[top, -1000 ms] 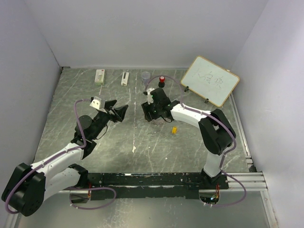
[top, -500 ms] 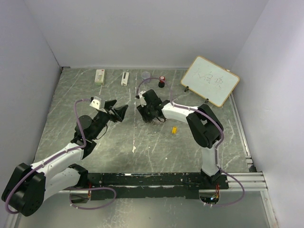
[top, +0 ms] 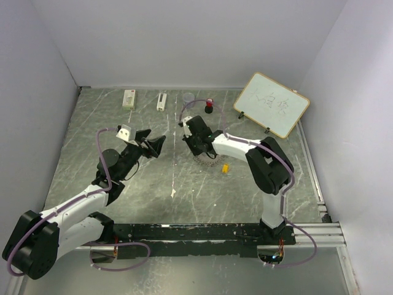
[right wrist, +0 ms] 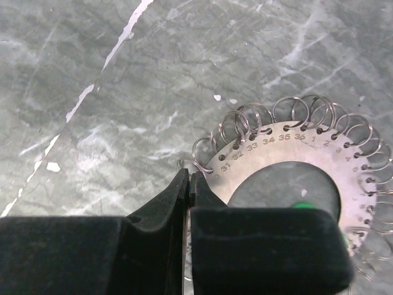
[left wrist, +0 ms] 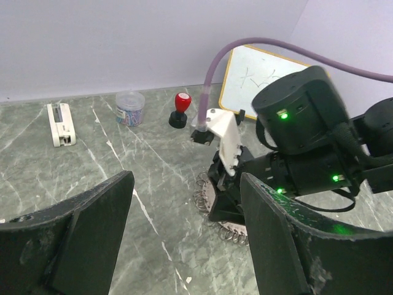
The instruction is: Put the keys on the keyring
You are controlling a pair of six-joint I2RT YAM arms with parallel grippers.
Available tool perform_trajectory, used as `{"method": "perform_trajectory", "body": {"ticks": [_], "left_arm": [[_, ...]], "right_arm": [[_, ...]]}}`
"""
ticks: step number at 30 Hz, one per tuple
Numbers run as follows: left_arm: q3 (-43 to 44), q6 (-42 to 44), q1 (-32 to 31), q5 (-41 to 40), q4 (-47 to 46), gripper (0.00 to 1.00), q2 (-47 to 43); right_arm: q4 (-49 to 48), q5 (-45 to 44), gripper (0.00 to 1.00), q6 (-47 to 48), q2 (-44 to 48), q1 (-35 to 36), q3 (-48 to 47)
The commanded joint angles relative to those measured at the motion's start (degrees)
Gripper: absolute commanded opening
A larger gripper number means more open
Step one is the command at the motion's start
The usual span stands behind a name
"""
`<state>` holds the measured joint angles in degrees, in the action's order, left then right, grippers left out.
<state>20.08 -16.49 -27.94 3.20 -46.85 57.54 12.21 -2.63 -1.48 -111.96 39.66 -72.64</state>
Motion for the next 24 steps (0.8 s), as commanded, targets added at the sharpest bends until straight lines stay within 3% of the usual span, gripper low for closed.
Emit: {"method": "perform_trajectory", "body": {"ticks": [1,13,20,24], "left_arm": [[0.89,-0.13,0.63,0.78,-1.04,0.81,-0.63],[0.85,-0.23,0.71,2.40,-0.37,0.81,-3.70],[0.49,-1.00,0.74,4.73,-1.93,0.81,-4.76],[0.27,-1.22,0.72,6.80,-3.52,0.80,-4.62]], "right_arm": [[-2.32,0.89,0.00,0.05,7.76,-0.36,1.98],[-10.58,21.87,0.00,2.44,30.02,-6.39,7.98],[-20.27,41.12,0.00,2.82,35.70,-10.63,13.47],[-23.76,46.04,0.00,1.62,36.67,-11.03,14.92]]}}
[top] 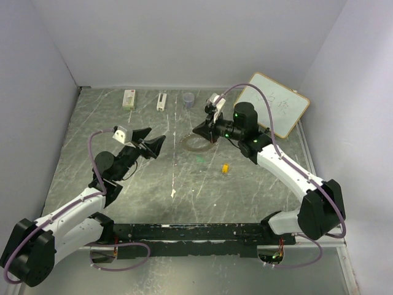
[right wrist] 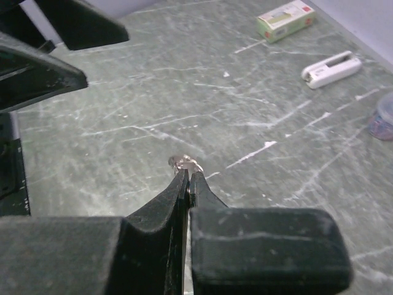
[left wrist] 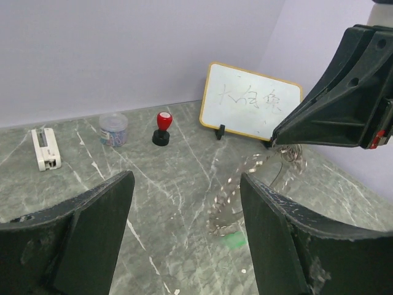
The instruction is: Put the keys on the keyring
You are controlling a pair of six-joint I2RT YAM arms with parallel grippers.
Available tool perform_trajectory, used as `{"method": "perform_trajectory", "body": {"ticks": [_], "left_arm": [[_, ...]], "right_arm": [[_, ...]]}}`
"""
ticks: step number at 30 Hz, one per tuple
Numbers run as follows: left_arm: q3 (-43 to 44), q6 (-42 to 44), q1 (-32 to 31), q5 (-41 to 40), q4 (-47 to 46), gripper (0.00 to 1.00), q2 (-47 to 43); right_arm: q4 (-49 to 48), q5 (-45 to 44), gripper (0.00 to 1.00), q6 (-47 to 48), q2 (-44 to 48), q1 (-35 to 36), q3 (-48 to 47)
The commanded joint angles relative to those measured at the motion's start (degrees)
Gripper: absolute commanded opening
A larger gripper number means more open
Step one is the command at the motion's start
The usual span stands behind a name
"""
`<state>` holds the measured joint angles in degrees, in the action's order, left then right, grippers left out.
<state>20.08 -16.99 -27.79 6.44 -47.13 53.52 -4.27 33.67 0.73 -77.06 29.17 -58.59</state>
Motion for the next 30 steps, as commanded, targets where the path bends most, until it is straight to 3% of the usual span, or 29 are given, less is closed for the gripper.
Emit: {"method": "perform_trajectory", "body": {"ticks": [1,30], "left_arm": [[0.20,-0.68,0.59,4.06,-3.83,0.80,-0.47],[2.32,-8.13,0.50,19.34,-24.70,0.79,15.06]], "right_arm": [[-7.75,10.43,0.00,-0.65,1.84,-0.60,0.92],[-13.85,16.95,0.00,-4.72,2.17,-0.55,0.13]]}}
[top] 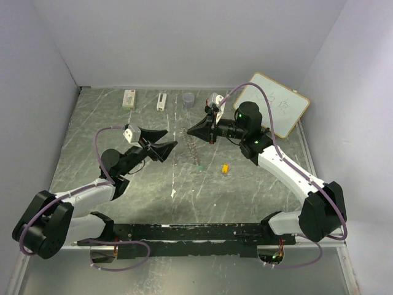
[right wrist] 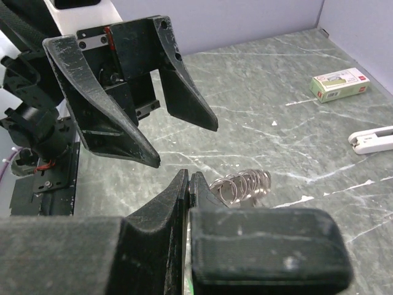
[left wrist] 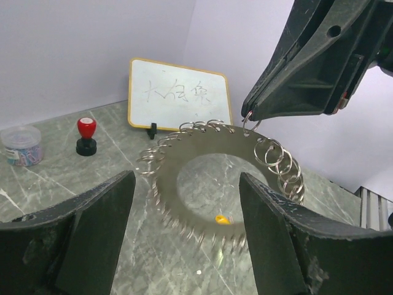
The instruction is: Put the keys on the keyring
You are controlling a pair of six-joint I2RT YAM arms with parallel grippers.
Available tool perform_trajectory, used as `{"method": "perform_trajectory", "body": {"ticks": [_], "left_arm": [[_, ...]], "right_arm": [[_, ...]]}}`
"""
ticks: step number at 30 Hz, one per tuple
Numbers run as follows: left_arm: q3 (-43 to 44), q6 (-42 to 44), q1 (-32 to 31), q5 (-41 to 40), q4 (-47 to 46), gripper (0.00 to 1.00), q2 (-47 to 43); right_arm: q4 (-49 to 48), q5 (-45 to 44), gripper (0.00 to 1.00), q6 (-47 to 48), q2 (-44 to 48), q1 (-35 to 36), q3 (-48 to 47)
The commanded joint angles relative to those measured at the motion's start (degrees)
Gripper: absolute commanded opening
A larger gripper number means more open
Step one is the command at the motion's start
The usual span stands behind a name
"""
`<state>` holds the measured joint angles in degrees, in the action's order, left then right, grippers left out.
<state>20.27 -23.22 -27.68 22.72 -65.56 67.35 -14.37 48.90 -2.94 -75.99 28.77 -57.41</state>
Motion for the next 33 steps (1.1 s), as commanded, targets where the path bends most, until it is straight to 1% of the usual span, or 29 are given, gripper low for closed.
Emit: {"method": "perform_trajectory", "body": {"ticks": [1,6,13,25,33], "left_arm": [[2.13,-2.23,0.35,3.38,-6.91,0.79,1.66],[2.05,-3.14,0.27,4.31,-8.58,0.78,2.78],[2.06,-3.13,-0.08,5.12,-8.11,0.78,2.99],[3.27,-4.62,-1.21,8.95,-10.98,0.77,5.36],[3.96,-2.50,-2.48,9.79,-8.58,0.80,3.85]], "right_arm": [[-3.88,1.71,0.00,-1.14,1.10,-0.17,-1.04],[-4.34,1.60,0.00,-1.60,1.28,-0.16,-1.04],[-4.68,1.56,0.00,-1.79,1.45,-0.18,-0.79],[-4.00,0.12,0.00,-1.35,1.63,-0.13,-0.60],[-4.92,-1.72,0.00,-3.00,1.72,-0.15,-0.27]]}}
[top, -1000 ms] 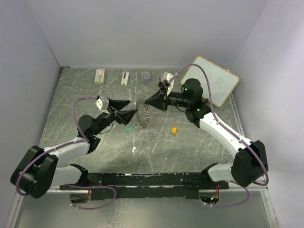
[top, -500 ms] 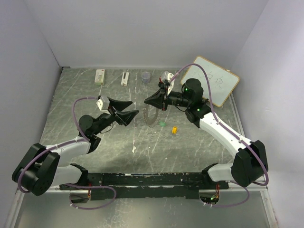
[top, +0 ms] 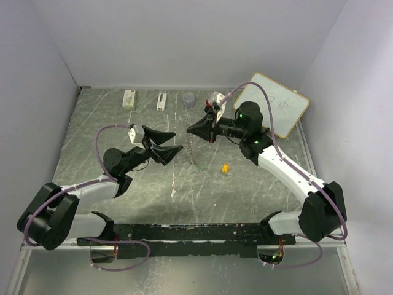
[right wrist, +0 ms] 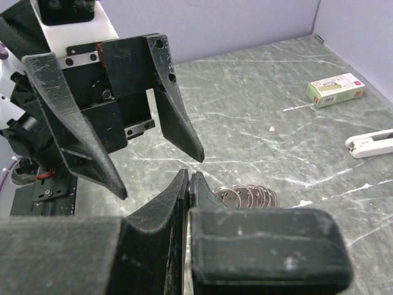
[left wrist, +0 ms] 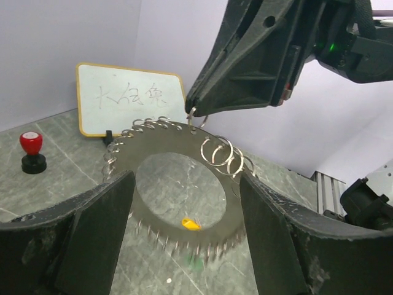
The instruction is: Put the keys on the keyring
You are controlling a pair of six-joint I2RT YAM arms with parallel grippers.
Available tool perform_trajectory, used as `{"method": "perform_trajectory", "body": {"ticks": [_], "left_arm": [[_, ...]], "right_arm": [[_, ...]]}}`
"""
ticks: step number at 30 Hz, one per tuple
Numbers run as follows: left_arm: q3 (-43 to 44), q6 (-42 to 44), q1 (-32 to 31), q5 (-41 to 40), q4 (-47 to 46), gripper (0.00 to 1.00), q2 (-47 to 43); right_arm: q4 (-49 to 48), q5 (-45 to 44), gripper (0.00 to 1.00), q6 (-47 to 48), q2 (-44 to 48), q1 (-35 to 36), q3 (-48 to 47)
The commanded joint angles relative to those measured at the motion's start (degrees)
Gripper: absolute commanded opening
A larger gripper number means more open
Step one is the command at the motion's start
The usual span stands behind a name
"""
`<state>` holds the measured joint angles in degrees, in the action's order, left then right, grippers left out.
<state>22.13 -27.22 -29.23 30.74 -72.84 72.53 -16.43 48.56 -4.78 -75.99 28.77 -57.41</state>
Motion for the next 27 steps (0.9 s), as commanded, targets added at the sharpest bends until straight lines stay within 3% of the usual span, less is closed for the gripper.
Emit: {"method": "perform_trajectory", "body": {"ticks": [1,9,15,27], "left_arm": [[2.19,2.06,-1.11,1.20,-0.60,0.82,-1.67],[2.54,6.29,-3.59,-5.78,4.89,1.00,-4.53],[7.64,17.12,-9.21,-17.96,20.68,1.00,-7.44],[10.91,23.93,-11.53,-24.20,26.79,1.00,-6.21]], "right_arm": [[-3.01,-1.55,0.00,-1.32,1.76,-0.19,-0.25],[-1.45,-9.72,0.00,-3.68,2.29,-0.19,-0.46],[1.89,-22.72,0.00,-5.16,1.59,2.45,-1.88],[3.89,-26.37,0.00,-5.32,0.57,4.48,-3.09]]}}
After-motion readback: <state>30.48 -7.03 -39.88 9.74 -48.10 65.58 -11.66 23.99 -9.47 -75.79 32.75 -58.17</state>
